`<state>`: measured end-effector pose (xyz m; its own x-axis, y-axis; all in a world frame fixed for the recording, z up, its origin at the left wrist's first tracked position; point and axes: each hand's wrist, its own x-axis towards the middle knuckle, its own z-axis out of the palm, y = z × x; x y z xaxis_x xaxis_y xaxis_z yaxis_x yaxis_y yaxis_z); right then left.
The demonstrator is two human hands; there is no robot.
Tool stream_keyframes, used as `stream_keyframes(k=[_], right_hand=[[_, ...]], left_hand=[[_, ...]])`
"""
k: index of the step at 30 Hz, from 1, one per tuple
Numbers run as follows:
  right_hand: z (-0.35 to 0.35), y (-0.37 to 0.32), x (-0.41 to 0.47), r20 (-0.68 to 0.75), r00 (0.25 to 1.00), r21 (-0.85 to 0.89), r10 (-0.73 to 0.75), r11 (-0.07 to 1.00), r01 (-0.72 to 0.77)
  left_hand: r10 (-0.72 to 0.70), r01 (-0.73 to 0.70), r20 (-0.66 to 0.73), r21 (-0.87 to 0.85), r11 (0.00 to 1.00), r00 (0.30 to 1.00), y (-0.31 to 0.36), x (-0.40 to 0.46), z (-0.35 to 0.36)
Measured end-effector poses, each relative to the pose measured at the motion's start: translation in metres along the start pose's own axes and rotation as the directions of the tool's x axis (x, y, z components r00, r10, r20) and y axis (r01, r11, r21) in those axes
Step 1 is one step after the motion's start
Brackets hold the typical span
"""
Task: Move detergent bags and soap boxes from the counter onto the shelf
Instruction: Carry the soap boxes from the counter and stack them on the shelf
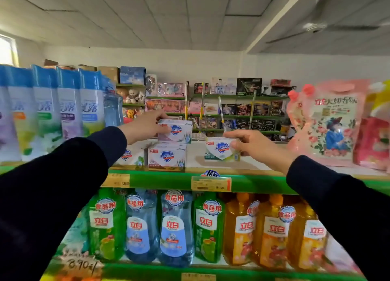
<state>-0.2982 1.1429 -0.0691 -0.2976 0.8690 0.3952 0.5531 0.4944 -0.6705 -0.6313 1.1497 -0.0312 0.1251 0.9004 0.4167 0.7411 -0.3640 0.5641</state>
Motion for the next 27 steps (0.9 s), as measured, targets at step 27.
stream_keyframes(k=[27], right_hand=[[0.026, -0.004, 0.016, 0.32, 0.946, 0.139, 0.045, 0.986, -0.093]], left_hand=[[-0.097, -0.07, 0.458, 0.335, 0.94, 0.883, -0.009, 0.028, 0.0]])
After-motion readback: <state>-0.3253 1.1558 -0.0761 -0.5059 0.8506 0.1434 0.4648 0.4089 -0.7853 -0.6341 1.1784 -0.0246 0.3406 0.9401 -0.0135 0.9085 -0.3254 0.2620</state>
